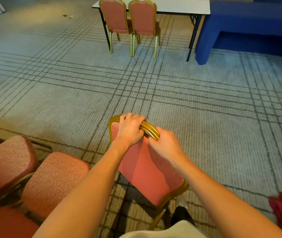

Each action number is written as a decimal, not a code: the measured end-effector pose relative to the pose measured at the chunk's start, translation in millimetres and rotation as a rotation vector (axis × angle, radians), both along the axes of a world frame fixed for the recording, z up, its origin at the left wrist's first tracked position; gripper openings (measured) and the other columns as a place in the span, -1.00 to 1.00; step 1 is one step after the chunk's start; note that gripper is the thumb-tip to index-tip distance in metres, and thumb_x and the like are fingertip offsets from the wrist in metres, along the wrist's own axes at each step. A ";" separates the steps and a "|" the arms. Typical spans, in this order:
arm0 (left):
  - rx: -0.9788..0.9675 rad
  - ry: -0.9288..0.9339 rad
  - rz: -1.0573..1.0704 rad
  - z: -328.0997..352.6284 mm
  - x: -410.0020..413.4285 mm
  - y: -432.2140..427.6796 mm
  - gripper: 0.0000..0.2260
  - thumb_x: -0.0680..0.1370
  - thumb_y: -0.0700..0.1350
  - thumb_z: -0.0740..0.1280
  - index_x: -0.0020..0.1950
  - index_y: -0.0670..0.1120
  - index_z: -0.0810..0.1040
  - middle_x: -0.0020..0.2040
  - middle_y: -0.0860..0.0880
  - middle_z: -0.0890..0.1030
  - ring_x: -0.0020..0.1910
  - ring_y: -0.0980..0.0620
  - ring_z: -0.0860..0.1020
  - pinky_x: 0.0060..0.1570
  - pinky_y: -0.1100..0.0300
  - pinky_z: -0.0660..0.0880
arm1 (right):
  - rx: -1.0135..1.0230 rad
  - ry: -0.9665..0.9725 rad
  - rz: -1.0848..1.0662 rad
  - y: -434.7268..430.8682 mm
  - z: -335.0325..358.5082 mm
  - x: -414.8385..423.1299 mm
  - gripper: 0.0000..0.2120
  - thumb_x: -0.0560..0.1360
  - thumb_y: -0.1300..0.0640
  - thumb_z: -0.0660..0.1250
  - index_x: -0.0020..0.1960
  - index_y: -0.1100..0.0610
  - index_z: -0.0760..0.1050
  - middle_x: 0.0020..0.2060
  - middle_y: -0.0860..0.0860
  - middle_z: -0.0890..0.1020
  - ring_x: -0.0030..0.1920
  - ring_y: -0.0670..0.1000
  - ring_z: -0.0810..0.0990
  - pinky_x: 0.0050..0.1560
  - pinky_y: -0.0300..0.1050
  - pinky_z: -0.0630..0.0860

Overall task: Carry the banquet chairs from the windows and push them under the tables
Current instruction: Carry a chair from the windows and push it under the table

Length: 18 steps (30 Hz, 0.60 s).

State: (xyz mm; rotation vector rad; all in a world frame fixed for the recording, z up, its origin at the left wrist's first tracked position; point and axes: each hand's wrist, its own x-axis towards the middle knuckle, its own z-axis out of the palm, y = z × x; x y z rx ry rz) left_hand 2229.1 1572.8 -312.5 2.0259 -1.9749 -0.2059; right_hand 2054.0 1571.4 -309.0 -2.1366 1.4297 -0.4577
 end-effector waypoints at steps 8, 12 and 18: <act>0.045 0.089 0.212 -0.2 24.0 -7.4 -0.88 0.46 -0.06 0.35 -0.02 0.09 0.58 -0.16 0.11 0.60 -0.02 -0.02 0.41 0.00 0.02 0.19 | -0.358 0.281 0.242 -56.9 12.0 12.0 -0.73 0.50 -0.16 0.28 0.01 0.03 0.49 -0.11 0.08 0.70 -0.06 0.21 0.68 -0.13 0.05 0.51; 0.138 0.069 0.316 3.8 20.2 -14.8 -0.82 0.47 0.07 0.38 -0.01 0.02 0.63 -0.09 -0.05 0.67 0.06 -0.16 0.55 0.02 -0.02 0.44 | -0.493 0.312 0.356 -83.2 9.8 4.7 -0.68 0.48 -0.20 0.31 0.01 0.04 0.52 -0.11 0.04 0.71 -0.08 0.19 0.69 -0.18 0.04 0.53; 0.174 0.072 0.386 3.4 -14.3 -29.6 -0.76 0.45 0.15 0.37 -0.03 0.02 0.61 -0.03 -0.05 0.68 0.07 -0.16 0.61 -0.11 0.06 0.43 | -0.622 0.307 0.436 -124.2 5.5 -23.6 -0.64 0.34 -0.15 0.55 -0.13 0.06 0.51 -0.30 0.01 0.68 -0.30 0.16 0.68 -0.41 -0.03 0.49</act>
